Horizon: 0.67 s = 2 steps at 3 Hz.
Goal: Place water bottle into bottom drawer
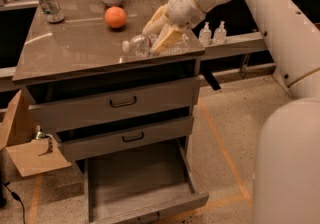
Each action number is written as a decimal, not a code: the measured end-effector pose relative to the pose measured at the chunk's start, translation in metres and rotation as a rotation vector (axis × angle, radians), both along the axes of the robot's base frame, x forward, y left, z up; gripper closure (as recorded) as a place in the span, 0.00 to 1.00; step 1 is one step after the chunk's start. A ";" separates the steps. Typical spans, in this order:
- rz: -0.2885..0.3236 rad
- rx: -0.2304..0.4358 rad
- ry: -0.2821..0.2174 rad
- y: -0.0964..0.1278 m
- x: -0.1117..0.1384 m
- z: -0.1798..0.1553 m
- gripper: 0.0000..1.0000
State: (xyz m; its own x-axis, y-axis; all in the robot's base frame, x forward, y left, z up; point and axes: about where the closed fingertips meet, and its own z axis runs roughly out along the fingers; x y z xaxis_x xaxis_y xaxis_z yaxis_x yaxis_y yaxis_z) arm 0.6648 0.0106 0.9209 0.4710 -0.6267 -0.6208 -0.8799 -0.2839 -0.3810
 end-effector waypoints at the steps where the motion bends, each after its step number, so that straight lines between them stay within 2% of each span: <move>1: 0.007 0.086 0.029 0.014 -0.040 0.002 1.00; 2: -0.038 0.146 -0.015 0.019 -0.073 0.007 1.00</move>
Offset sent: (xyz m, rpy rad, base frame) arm -0.1671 0.0590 -0.1316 0.0702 0.1426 -0.0505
